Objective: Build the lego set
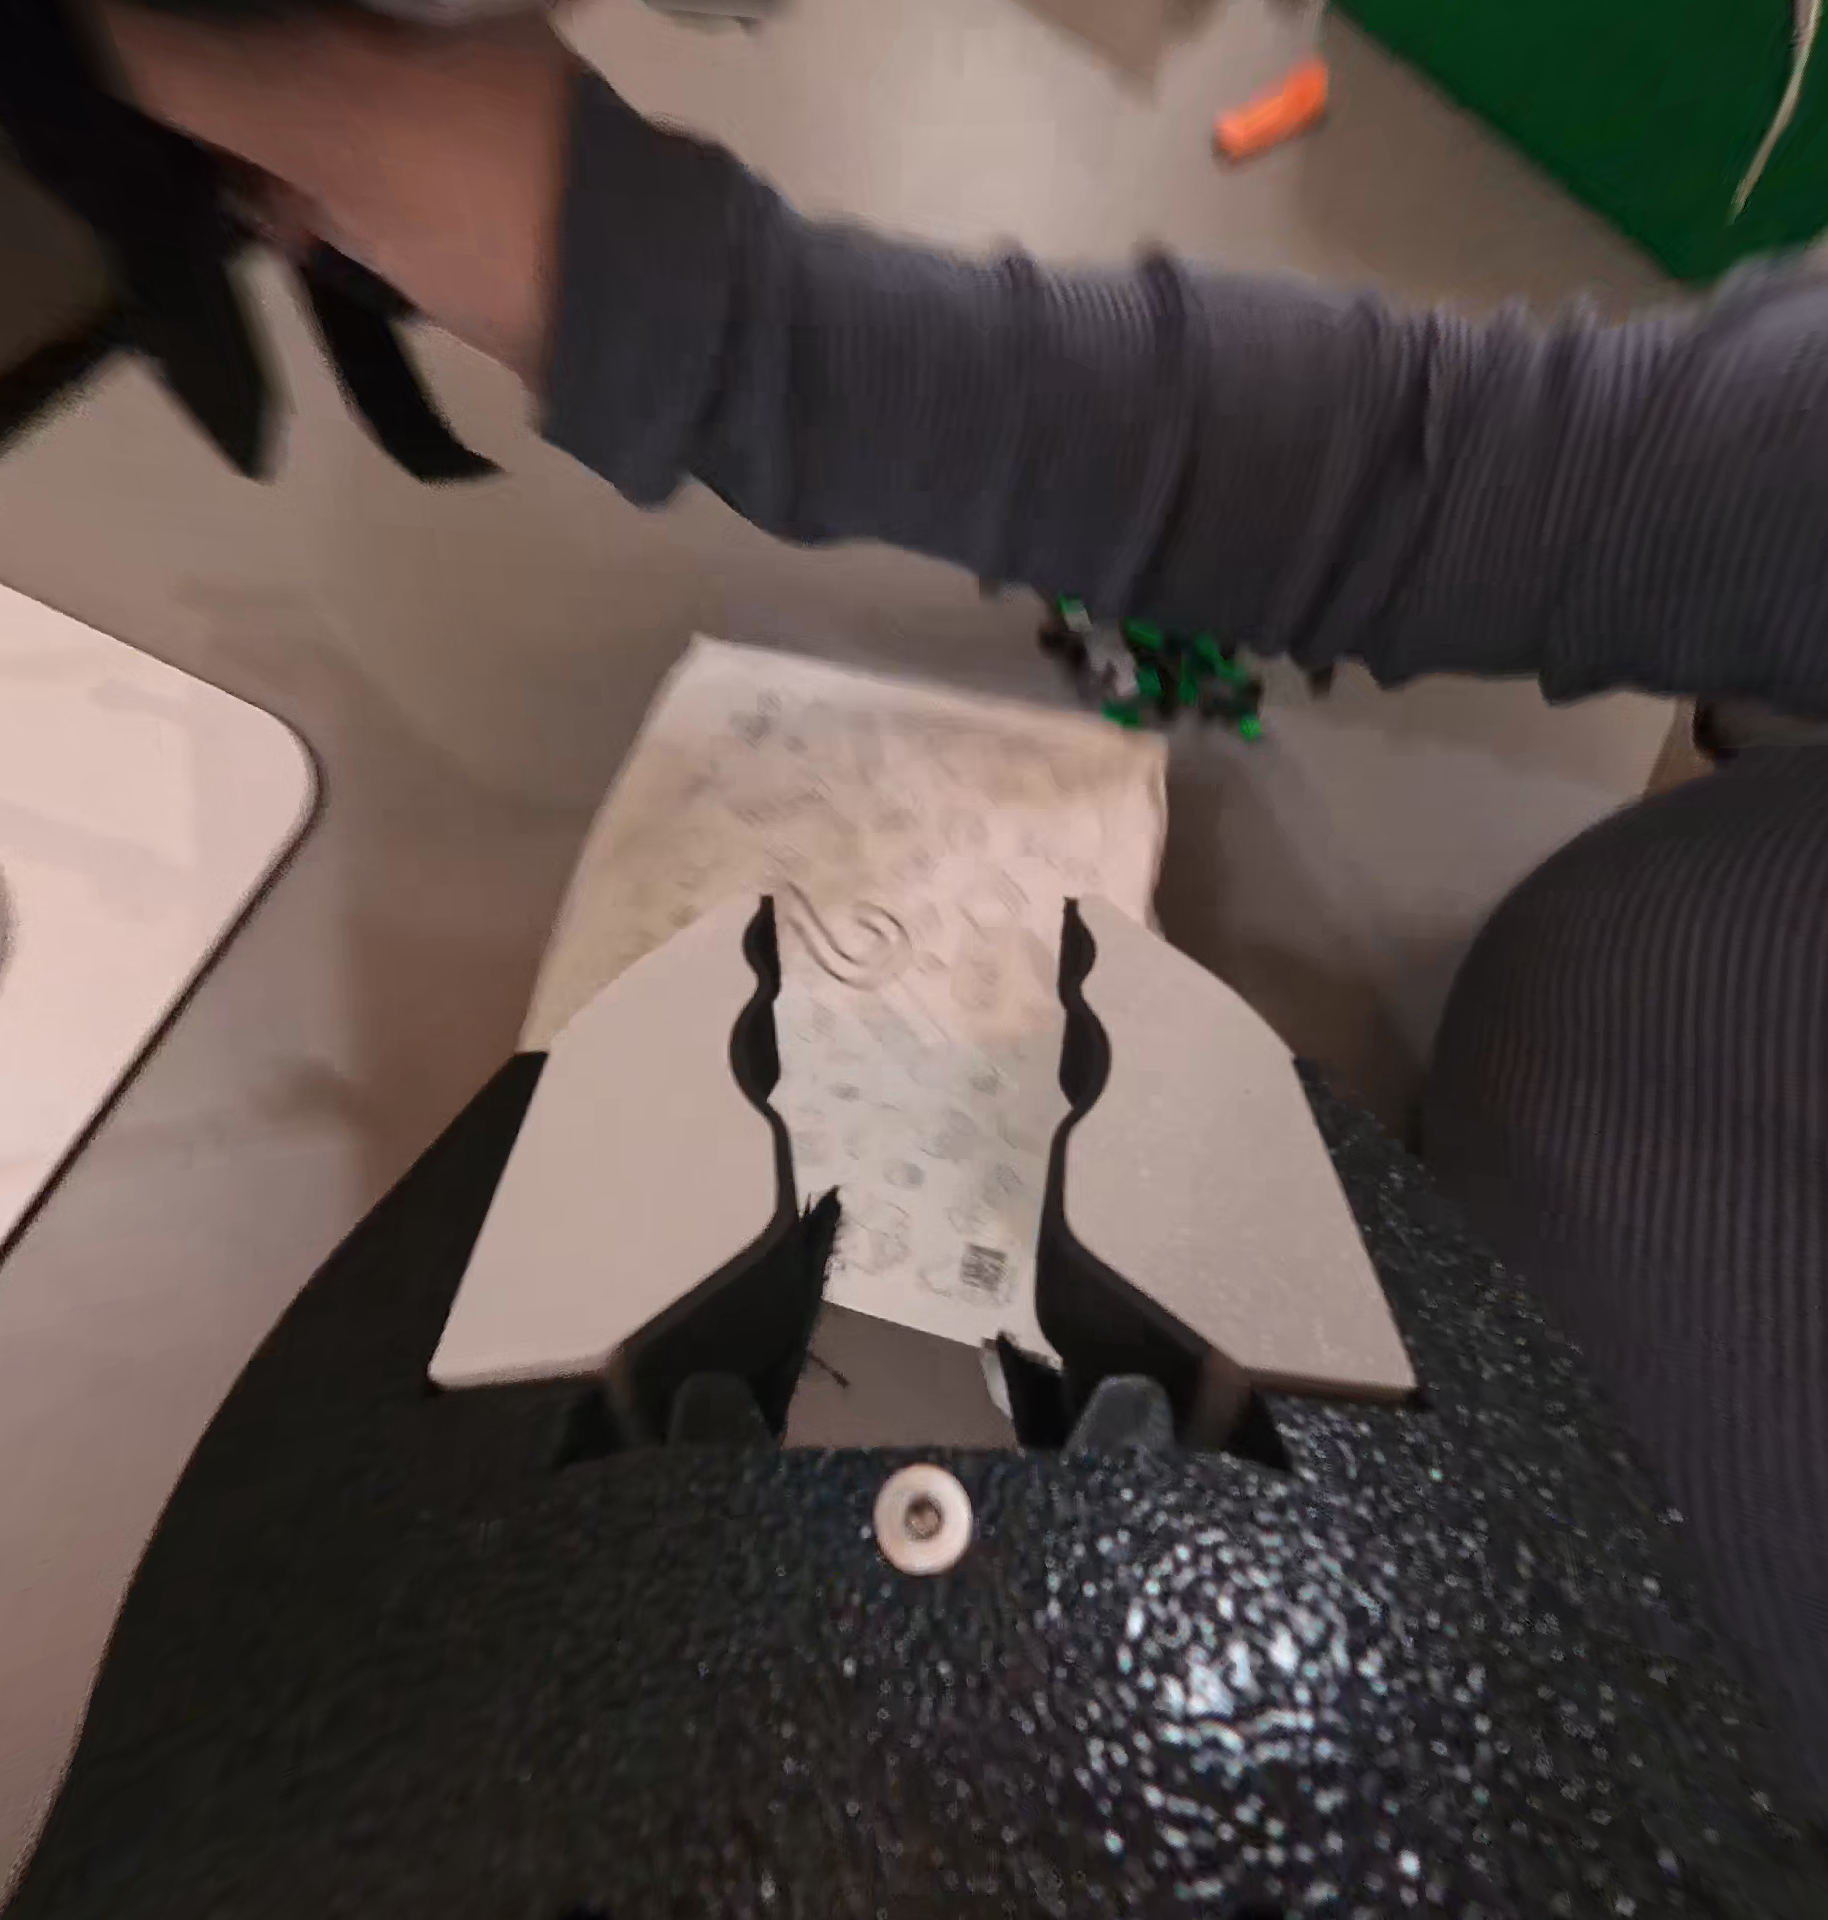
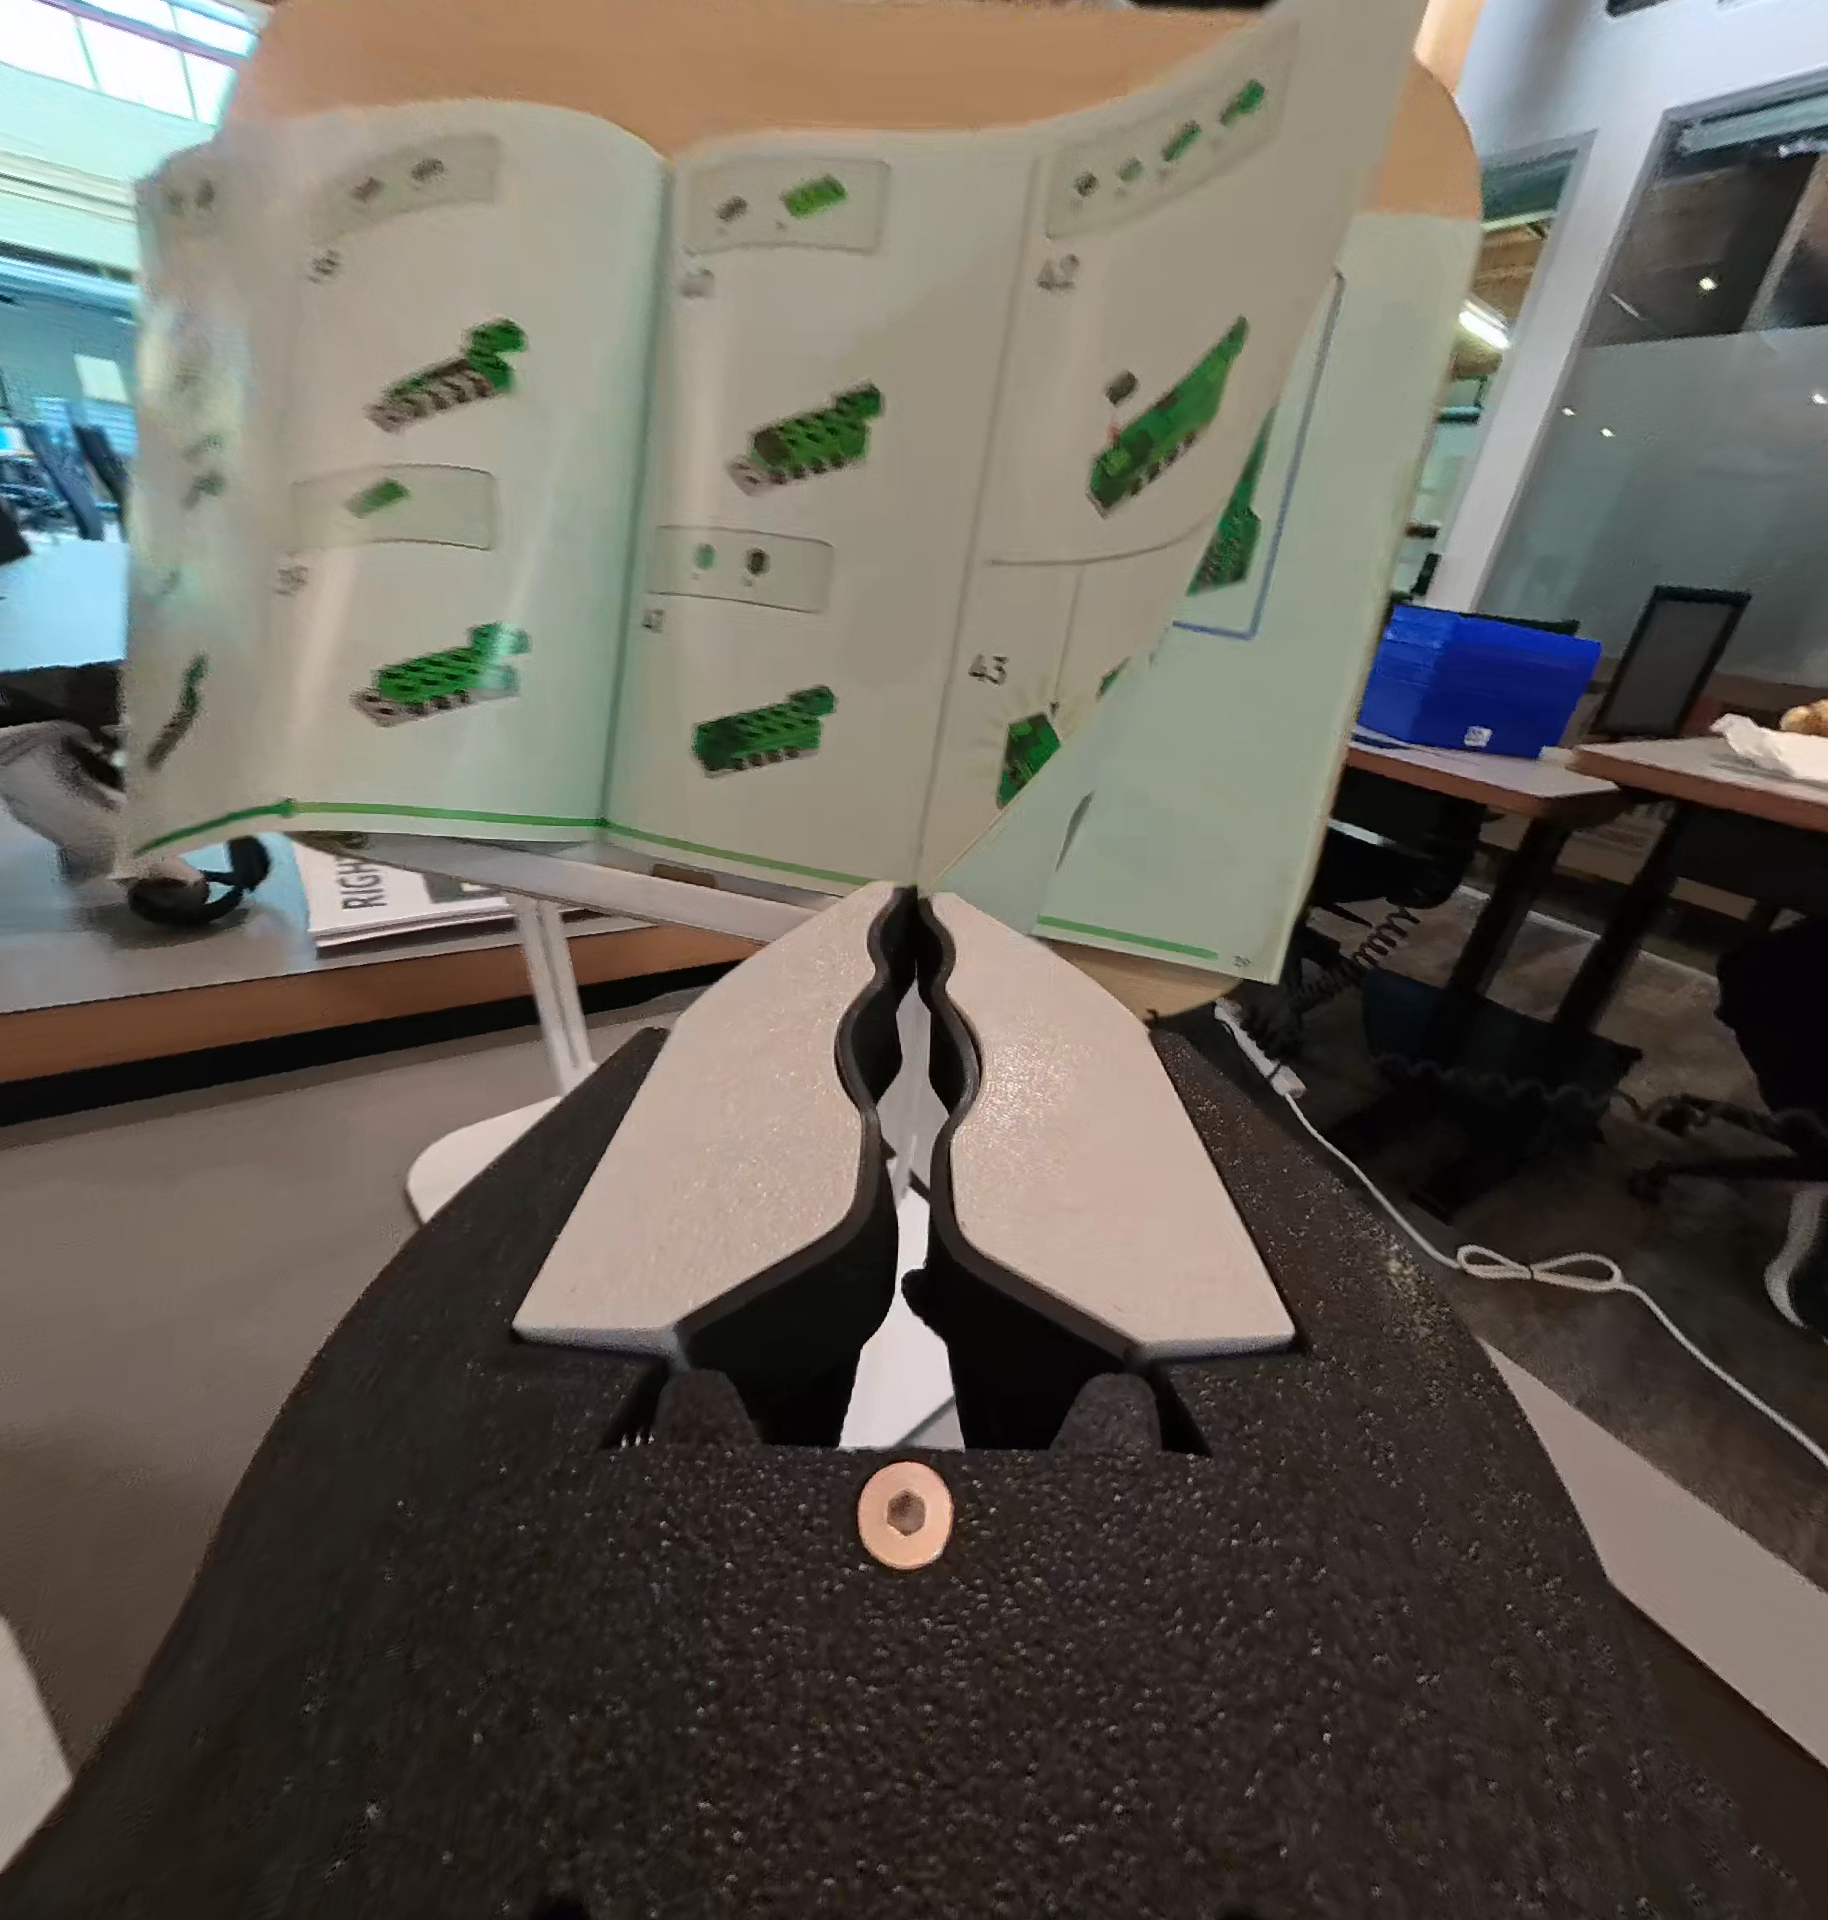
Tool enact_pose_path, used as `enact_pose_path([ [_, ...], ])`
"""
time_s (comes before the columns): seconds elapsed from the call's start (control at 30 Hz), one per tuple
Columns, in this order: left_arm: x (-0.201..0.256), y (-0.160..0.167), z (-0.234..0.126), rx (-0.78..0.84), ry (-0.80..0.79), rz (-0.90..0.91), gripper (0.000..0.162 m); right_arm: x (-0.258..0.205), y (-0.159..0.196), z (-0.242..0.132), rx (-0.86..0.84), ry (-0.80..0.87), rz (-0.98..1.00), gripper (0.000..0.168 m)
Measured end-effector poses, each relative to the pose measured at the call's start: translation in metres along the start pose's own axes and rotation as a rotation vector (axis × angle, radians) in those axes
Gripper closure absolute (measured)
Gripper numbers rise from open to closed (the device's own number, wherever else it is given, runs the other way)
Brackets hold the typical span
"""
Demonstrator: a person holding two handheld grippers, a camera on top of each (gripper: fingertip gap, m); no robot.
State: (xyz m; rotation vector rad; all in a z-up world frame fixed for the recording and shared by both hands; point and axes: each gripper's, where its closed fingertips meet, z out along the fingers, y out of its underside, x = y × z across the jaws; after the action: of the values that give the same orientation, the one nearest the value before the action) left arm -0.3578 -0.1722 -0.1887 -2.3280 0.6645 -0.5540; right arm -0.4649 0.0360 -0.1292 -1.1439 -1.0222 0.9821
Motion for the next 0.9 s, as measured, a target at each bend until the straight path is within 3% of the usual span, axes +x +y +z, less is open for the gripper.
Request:
enact_pose_path([
  [0.03, -0.007, -0.009, -0.008, 0.073, -0.023, -0.017, 0.115, -0.005, -0.004, -0.003, 0.008, -0.011, -0.017, 0.168],
  [0.23, -0.060, -0.065, -0.066, 0.586, -0.185, -0.104, 0.126, -0.040, -0.025, -0.021, 0.037, -0.077, -0.118, 0.168],
  [0.33, -0.075, -0.083, -0.082, 0.761, -0.243, -0.073, 0.131, -0.057, -0.030, -0.028, 0.041, -0.109, -0.174, 0.168],
  [0.47, -0.090, -0.090, -0.076, 0.766, -0.312, 0.036, 0.137, -0.081, -0.035, -0.035, 0.053, -0.190, -0.235, 0.168],
  [0.73, -0.086, -0.093, -0.074, 0.751, -0.140, 0.193, 0.150, -0.110, -0.036, -0.046, 0.056, -0.337, -0.262, 0.168],
  [0.9, -0.091, -0.092, -0.068, 0.680, -0.136, 0.257, 0.153, -0.114, -0.037, -0.050, 0.053, -0.373, -0.284, 0.168],
])
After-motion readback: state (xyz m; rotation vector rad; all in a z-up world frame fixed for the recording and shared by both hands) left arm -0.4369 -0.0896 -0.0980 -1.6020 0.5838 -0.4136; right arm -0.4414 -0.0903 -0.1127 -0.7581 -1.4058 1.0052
